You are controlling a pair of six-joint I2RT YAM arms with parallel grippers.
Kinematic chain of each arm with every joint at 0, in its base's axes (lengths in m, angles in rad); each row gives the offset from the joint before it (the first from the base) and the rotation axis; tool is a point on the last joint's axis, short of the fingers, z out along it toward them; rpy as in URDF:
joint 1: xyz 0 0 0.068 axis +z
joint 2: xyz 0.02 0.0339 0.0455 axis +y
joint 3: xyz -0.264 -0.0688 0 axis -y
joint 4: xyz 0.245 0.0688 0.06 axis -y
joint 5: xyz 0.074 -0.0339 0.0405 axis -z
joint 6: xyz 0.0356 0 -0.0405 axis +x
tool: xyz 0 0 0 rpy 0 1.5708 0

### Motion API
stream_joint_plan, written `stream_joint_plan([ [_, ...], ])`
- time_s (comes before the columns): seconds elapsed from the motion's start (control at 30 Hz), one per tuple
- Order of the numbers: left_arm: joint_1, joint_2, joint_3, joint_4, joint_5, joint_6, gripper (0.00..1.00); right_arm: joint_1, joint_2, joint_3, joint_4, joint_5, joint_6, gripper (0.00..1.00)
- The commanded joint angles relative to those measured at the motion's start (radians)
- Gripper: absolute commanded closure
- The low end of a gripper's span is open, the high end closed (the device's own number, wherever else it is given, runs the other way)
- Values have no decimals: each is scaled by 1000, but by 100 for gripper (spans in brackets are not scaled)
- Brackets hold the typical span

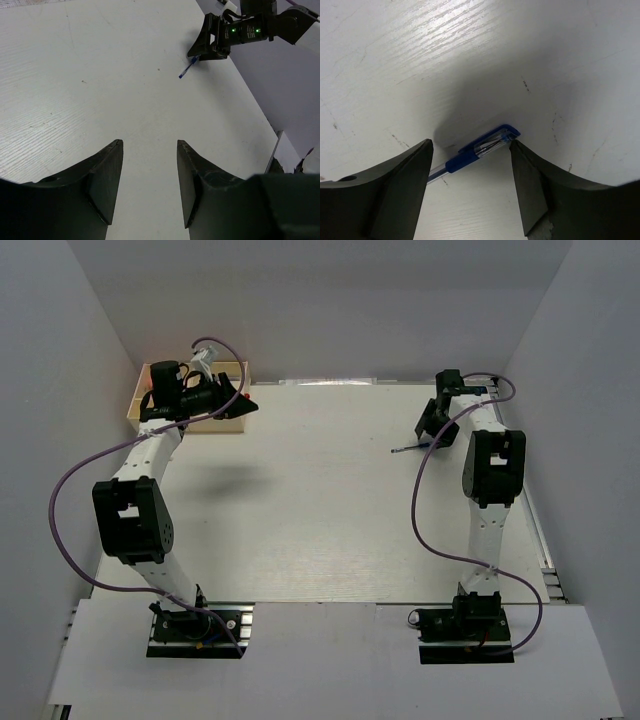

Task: Sort the stationery into containers
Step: Pick up the pen from the center of the board.

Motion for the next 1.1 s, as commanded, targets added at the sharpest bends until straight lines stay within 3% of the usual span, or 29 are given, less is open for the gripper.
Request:
stream_joint_plan([
  [0.0,5,-57,-5,-25,-4,27,43,-3,45,9,-14,34,-44,37],
  [0.17,5,-43,22,-48,-5,35,43,0,118,96,-39,66,-110,54],
  [0.3,5,-41,33,-79,-12,56,44,3,154,128,-52,63,-149,83],
  [0.43,5,-63,-5,-48,23,46,44,3,154,107,-66,-5,-150,98],
  [0.57,-4,-127,-120,130,96,-28,45,6,88,30,-40,-178,-144,100],
  [0.63,-13,-188,-207,172,100,-63,45,6,49,-31,-23,-313,-134,100],
  [0.67,-13,-204,-240,274,116,-87,45,4,7,-52,4,-419,-121,100],
  [0.77,-26,-248,-384,513,169,-294,43,6,-75,-123,58,-624,-80,100],
  [0.87,-90,-261,-459,600,174,-410,42,13,-174,-206,140,-757,-13,100],
  [1.07,-303,-195,-505,755,107,-540,40,81,-357,-300,288,-835,107,100],
])
